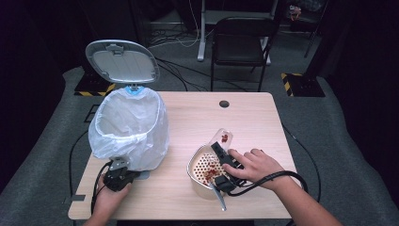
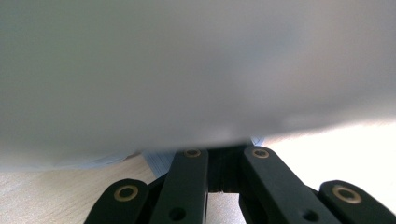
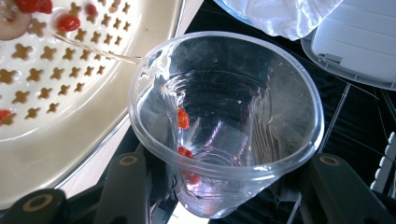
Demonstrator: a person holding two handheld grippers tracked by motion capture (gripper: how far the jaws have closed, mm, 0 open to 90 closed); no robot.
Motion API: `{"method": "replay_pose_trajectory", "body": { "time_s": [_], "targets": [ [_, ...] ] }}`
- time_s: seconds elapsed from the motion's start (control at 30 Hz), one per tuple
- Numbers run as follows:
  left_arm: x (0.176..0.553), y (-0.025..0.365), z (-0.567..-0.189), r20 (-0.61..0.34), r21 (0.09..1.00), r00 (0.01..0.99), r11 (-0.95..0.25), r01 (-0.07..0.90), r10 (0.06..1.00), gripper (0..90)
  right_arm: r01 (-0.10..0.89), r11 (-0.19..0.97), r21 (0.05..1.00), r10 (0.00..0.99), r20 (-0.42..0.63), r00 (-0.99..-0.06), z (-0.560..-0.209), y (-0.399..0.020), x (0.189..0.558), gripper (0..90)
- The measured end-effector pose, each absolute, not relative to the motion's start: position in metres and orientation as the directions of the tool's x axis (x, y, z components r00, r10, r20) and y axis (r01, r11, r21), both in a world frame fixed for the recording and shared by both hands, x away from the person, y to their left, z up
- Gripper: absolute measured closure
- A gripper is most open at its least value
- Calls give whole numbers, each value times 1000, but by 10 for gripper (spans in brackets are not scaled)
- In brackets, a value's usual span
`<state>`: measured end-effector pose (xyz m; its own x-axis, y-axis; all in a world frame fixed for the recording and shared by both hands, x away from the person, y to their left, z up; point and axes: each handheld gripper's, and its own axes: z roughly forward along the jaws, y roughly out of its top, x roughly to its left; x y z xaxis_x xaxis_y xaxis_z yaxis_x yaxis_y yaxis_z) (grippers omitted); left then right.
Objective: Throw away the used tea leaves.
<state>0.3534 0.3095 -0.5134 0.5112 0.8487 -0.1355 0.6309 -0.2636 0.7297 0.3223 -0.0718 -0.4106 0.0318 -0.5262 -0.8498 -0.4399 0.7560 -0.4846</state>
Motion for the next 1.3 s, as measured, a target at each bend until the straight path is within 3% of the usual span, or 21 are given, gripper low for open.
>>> {"method": "replay_pose_trajectory", "body": {
  "time_s": [0.37, 0.43, 0.47, 0.57, 0.63, 0.67, 0.93, 1.0, 1.03, 1.07, 1.17, 1.2, 1.23, 1.3],
  "targets": [
    [353, 309, -513, -139, 731, 511, -260, 631, 848, 900, -434, 751, -498, -537, -843, 40, -412, -71, 323, 512],
    [353, 309, -513, -139, 731, 511, -261, 631, 848, 900, -461, 817, -346, -399, -917, -18, -424, -73, 323, 512],
    [353, 309, -513, -139, 731, 511, -261, 631, 848, 900, -462, 829, -314, -366, -930, -25, -426, -73, 322, 512],
    [353, 309, -513, -139, 731, 511, -260, 631, 848, 900, -450, 767, -458, -505, -863, 17, -416, -72, 323, 512],
    [353, 309, -513, -139, 731, 511, -261, 631, 848, 900, -455, 793, -405, -452, -892, 5, -420, -73, 323, 512],
    [353, 309, -513, -139, 731, 511, -261, 631, 848, 900, -434, 747, -503, -542, -839, 40, -412, -72, 322, 512],
    [353, 310, -513, -139, 730, 512, -261, 631, 848, 900, -436, 746, -504, -544, -838, 38, -411, -73, 322, 512],
    [353, 310, -513, -139, 730, 512, -261, 631, 848, 900, -460, 806, -374, -424, -906, -6, -421, -74, 322, 512],
    [353, 310, -513, -139, 731, 511, -261, 631, 848, 900, -442, 766, -466, -508, -861, 28, -412, -73, 321, 513],
    [353, 310, -513, -139, 731, 511, -260, 631, 848, 900, -443, 757, -480, -506, -860, 66, -411, -72, 322, 512],
    [353, 310, -513, -139, 731, 511, -260, 631, 848, 900, -445, 759, -475, -503, -862, 63, -410, -72, 322, 512],
    [353, 310, -513, -139, 731, 511, -260, 631, 848, 900, -450, 761, -466, -524, -852, -4, -410, -73, 321, 512],
    [353, 310, -513, -139, 731, 511, -260, 631, 848, 900, -453, 765, -457, -497, -867, 37, -407, -71, 321, 511],
    [353, 309, -513, -139, 731, 511, -260, 631, 848, 900, -475, 768, -430, -488, -873, 1, -402, -70, 323, 510]
  ]
}}
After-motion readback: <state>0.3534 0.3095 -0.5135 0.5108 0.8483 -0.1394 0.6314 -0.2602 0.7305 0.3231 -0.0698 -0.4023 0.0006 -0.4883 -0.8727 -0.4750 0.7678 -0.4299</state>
